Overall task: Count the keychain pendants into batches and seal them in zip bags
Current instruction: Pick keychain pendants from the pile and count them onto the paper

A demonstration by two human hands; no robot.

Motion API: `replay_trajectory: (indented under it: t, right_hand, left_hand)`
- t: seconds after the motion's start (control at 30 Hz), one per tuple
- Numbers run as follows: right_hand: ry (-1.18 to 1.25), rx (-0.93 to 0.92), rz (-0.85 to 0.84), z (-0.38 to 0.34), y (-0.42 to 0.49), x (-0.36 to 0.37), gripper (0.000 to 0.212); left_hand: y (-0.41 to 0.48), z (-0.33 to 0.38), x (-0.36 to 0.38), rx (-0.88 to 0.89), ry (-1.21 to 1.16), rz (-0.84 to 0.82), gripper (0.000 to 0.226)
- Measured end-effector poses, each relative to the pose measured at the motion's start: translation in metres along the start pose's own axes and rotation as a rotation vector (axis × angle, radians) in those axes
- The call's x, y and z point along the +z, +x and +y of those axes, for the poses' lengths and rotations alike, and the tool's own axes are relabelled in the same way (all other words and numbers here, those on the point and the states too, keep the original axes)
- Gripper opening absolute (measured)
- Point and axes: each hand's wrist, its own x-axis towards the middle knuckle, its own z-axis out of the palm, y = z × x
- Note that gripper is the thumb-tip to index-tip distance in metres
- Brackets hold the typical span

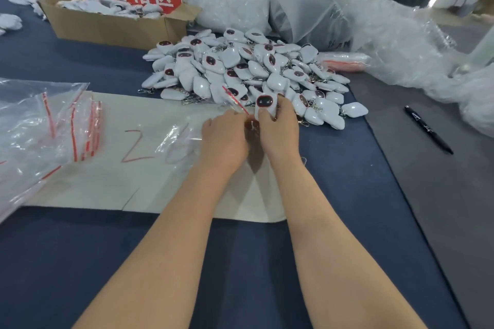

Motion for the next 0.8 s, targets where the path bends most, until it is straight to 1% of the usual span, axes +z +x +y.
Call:
replay_trajectory:
  t: [0.07, 0.13, 0.2, 0.3, 0.37, 0.4, 0.5, 0.53, 0.6, 0.63, 0.7, 0.73, 0.8]
  right_hand:
    - [0.008, 0.038, 0.012, -0.001, 0.000, -0.001, 0.023]
    - [0.017, 0.081, 0.026, -0.002, 0.000, -0.003, 0.019]
    - [-0.006, 0.110, 0.000, -0.003, 0.001, -0.005, 0.013]
    - [-0.078, 0.149, -0.108, -0.006, 0.002, -0.003, 0.006]
    - [-0.111, 0.138, -0.160, -0.008, 0.002, -0.002, 0.015]
    - [-0.099, 0.133, -0.176, -0.009, 0.001, -0.002, 0.018]
    - [0.029, 0.163, -0.194, -0.011, 0.000, -0.003, 0.009]
    - [0.042, 0.175, -0.171, -0.012, 0.001, -0.003, 0.014]
    - [0.028, 0.168, -0.089, -0.010, 0.001, -0.003, 0.022]
    - [0.018, 0.139, -0.056, -0.010, -0.001, -0.002, 0.030]
    - [-0.053, 0.027, -0.048, -0.011, -0.005, 0.001, 0.048]
    - [-0.112, -0.033, -0.059, -0.011, -0.007, 0.003, 0.050]
    - [-0.186, -0.075, -0.070, -0.012, -0.009, 0.006, 0.043]
  left_hand:
    - [-0.001, 0.002, -0.003, -0.025, -0.135, 0.020, 0.023]
    - [-0.002, 0.002, -0.003, -0.085, -0.258, 0.056, 0.011]
    - [-0.002, 0.003, -0.003, -0.112, -0.262, 0.088, 0.016]
    - [0.002, 0.001, 0.001, -0.116, -0.176, 0.153, 0.025]
    - [0.005, -0.002, 0.004, -0.138, -0.172, 0.195, 0.026]
    - [0.006, -0.003, 0.004, -0.155, -0.193, 0.210, 0.027]
    - [0.008, -0.003, 0.004, -0.216, -0.321, 0.225, 0.032]
    - [0.008, -0.003, 0.004, -0.227, -0.338, 0.212, 0.033]
    - [0.008, -0.003, 0.004, -0.229, -0.275, 0.161, 0.030]
    - [0.008, -0.003, 0.004, -0.222, -0.222, 0.137, 0.025]
    - [0.007, -0.004, 0.003, -0.210, -0.180, 0.119, 0.017]
    - [0.007, -0.004, 0.001, -0.212, -0.200, 0.124, 0.017]
    - [0.005, -0.005, -0.003, -0.232, -0.279, 0.172, 0.017]
